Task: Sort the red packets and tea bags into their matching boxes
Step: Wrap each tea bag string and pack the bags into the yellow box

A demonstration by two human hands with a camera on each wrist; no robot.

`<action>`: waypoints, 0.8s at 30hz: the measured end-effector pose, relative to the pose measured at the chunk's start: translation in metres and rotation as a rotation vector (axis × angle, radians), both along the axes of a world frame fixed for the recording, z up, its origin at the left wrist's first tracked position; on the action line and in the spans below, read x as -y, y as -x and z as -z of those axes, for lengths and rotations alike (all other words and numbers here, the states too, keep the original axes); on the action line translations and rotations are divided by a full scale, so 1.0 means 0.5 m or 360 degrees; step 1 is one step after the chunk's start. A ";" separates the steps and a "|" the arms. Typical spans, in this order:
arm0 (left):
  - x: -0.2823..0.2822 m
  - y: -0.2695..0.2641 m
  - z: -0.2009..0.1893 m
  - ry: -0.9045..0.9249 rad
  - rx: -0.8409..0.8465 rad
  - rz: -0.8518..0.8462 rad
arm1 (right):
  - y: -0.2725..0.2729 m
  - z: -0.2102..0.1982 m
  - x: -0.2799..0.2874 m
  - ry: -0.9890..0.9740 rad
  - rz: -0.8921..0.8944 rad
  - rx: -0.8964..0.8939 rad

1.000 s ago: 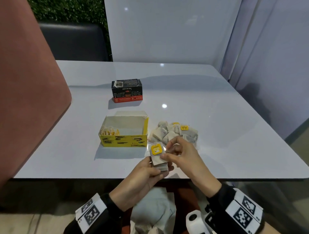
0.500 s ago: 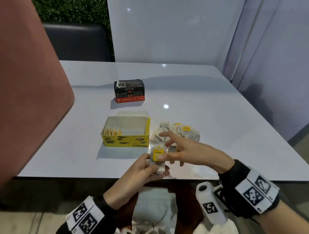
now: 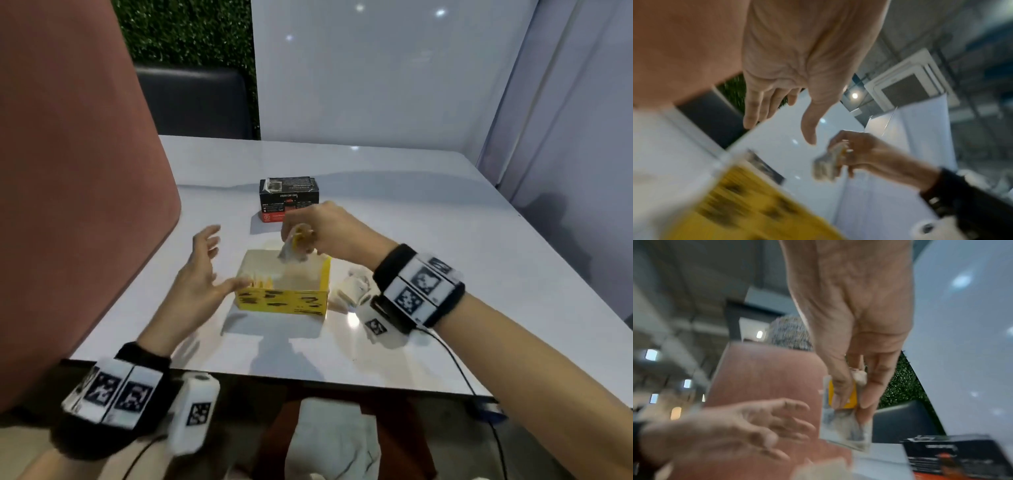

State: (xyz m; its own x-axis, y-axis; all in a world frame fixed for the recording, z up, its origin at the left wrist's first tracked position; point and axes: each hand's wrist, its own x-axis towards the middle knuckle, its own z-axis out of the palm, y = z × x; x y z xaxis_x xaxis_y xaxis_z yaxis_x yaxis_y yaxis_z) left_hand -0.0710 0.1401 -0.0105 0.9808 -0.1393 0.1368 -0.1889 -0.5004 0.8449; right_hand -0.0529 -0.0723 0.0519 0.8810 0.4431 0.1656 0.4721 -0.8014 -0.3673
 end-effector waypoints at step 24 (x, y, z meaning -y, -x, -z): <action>-0.013 -0.073 0.047 -0.0823 -0.0187 0.0407 | -0.061 0.127 -0.044 0.0371 -0.0006 -0.0611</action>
